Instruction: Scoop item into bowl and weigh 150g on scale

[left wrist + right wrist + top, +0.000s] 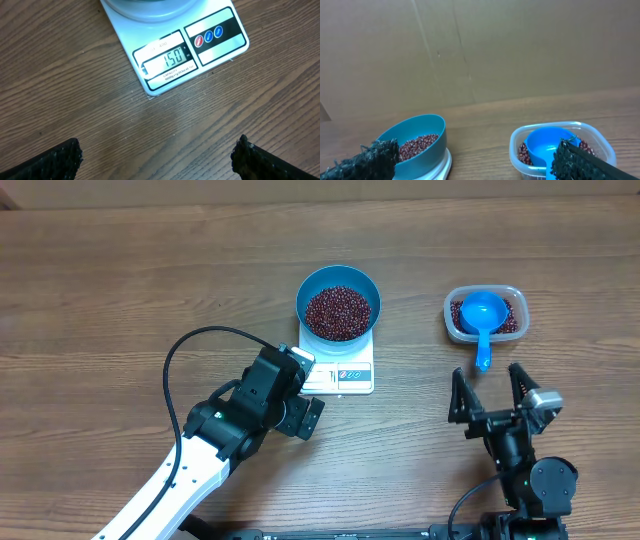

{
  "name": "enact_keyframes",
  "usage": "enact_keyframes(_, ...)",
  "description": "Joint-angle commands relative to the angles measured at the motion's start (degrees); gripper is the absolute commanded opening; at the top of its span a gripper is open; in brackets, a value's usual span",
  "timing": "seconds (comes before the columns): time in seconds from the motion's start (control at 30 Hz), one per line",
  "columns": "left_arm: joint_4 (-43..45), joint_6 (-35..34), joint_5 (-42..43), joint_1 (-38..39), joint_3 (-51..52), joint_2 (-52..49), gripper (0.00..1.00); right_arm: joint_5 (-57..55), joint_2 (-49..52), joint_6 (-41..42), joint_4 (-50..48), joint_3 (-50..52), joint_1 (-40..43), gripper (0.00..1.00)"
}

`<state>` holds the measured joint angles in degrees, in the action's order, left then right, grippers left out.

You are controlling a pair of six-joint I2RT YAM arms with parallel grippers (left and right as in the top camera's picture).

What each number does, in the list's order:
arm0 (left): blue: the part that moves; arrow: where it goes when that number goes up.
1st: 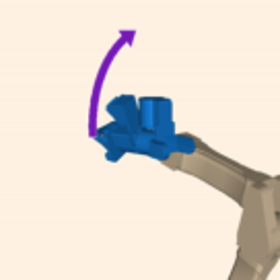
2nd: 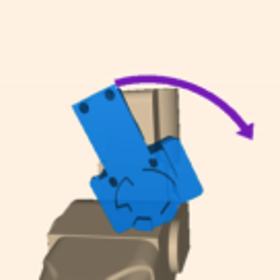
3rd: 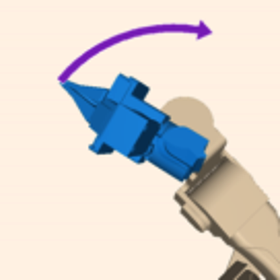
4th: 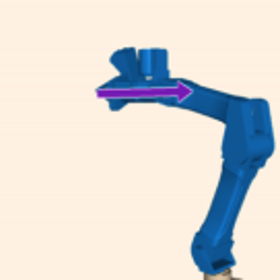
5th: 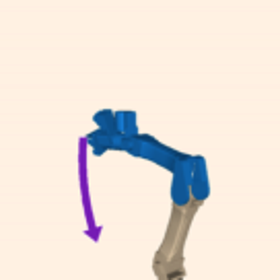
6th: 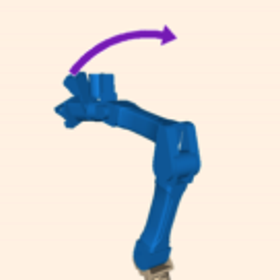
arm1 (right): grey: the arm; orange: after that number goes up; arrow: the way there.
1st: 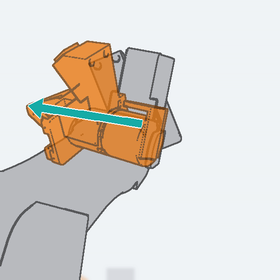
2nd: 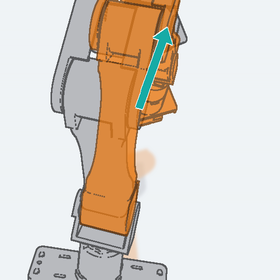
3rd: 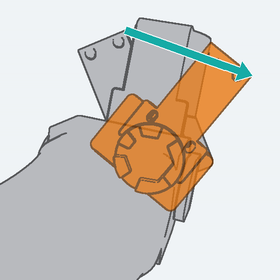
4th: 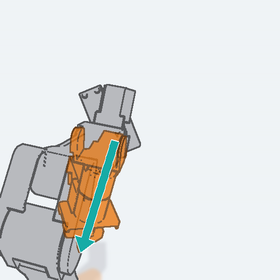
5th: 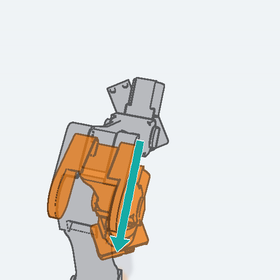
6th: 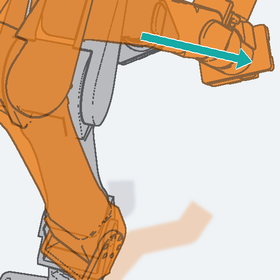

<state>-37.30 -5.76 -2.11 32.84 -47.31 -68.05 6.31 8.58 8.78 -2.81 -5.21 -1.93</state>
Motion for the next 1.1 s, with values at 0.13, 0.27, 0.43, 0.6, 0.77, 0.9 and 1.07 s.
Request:
enact_keyframes(0.13,0.0,0.6,0.5,-0.3,-1.1,-0.1,0.99,-0.7,-5.7,-0.3,2.3,4.8,-1.6,1.0)
enact_keyframes(0.27,0.0,0.6,0.5,-0.3,-1.1,-0.1,1.0,-0.7,-6.9,-0.3,5.8,4.8,-1.6,1.0)
enact_keyframes(0.43,0.0,0.6,0.5,-0.3,-1.1,-0.1,1.0,-0.9,-8.5,-0.3,7.2,4.8,-1.7,1.0)
enact_keyframes(0.6,0.0,0.6,0.5,-0.3,-1.1,-0.1,1.0,-0.9,-8.5,-0.3,7.2,4.8,-1.6,1.0)
enact_keyframes(0.77,0.0,0.6,0.5,-0.3,-1.1,-0.1,1.0,-0.9,-8.4,-0.3,7.2,4.8,-1.6,1.0)
enact_keyframes(0.9,0.0,0.6,0.5,-0.3,-1.1,-0.1,1.0,-0.9,-8.4,-0.3,7.2,4.8,-1.6,1.0)
enact_keyframes(1.07,0.0,0.6,0.5,-0.3,-1.1,-0.1,1.0,-0.9,-8.4,-0.3,7.2,4.8,-1.6,1.0)
